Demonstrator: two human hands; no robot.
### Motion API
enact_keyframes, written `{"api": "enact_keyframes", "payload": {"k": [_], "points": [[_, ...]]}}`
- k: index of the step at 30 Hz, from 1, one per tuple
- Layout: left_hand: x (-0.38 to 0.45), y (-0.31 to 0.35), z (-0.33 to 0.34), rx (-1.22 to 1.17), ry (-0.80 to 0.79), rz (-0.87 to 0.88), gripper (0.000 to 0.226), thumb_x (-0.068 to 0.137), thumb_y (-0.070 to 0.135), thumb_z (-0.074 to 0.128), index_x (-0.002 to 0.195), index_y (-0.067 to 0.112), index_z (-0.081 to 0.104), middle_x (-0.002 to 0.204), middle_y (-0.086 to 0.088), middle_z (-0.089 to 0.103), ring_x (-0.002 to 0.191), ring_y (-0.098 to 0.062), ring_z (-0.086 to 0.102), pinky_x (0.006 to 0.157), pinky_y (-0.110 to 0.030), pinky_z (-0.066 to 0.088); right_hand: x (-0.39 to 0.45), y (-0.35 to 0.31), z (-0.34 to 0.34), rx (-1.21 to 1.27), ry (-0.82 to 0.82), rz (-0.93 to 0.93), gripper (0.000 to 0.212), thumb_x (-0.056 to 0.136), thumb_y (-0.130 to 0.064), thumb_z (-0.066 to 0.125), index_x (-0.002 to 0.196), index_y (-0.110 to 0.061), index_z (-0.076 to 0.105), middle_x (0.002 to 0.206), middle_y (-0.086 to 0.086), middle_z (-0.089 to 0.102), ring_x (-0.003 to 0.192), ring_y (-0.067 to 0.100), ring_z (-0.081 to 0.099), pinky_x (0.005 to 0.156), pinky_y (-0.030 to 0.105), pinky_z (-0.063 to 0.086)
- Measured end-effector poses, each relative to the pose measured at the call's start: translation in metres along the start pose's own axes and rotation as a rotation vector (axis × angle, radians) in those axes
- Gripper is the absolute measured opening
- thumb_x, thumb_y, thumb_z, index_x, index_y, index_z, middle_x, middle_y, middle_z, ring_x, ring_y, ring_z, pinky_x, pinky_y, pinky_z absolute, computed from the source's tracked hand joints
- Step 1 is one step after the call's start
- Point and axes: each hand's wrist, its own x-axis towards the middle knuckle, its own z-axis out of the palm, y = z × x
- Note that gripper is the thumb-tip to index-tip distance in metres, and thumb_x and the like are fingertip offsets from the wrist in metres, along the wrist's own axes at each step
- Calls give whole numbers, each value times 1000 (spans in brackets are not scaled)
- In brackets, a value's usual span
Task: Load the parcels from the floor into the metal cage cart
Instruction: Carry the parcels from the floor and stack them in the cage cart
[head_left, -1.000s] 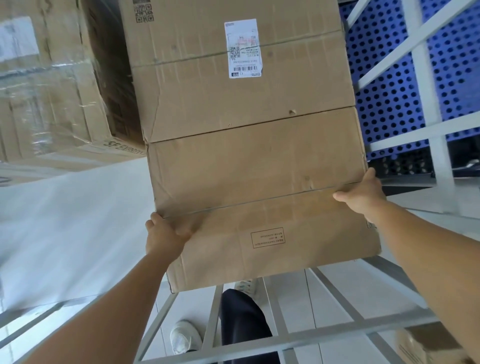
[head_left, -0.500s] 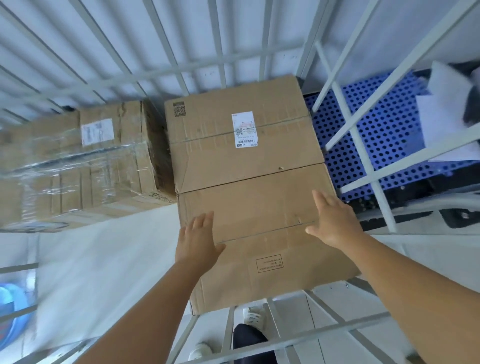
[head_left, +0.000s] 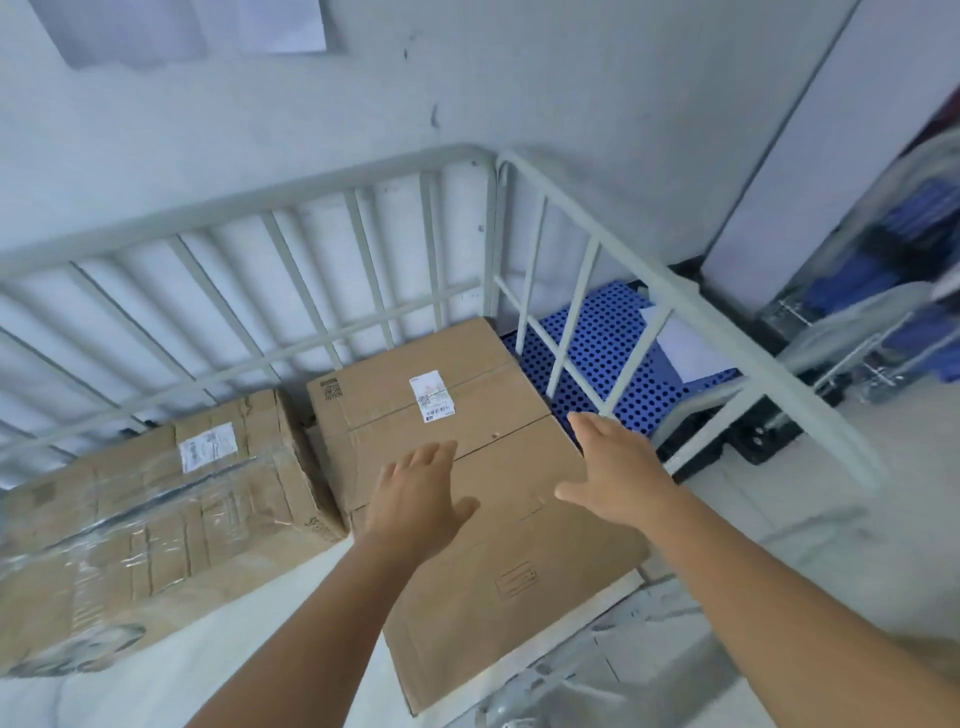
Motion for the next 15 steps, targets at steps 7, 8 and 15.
{"api": "enact_keyframes", "payload": {"k": [7,8,15], "points": [[-62,50,-52,-4,22,233,72,94,50,48,153,23,16,155,3,27,140,-20,29,113,-34,23,-111,-9,-36,62,208,163,85,89,-53,59,153,-15,17,157,3,25,144,23,24,115,43,23],[-70,58,-56,-3,21,265,72,94,50,48,153,23,16,155,3,28,140,-21,29,114,-35,24,-127,-9,-39,72,232,194,84,89,-52,59,152,-14,18,156,3,26,143,23,24,115,43,23],[-116,127,-70,42,-8,511,70,95,50,46,152,21,19,155,-1,29,141,-21,29,115,-40,27,-244,8,-45,155,344,426,82,90,-46,57,154,-14,16,158,2,22,146,22,19,117,40,18]]}}
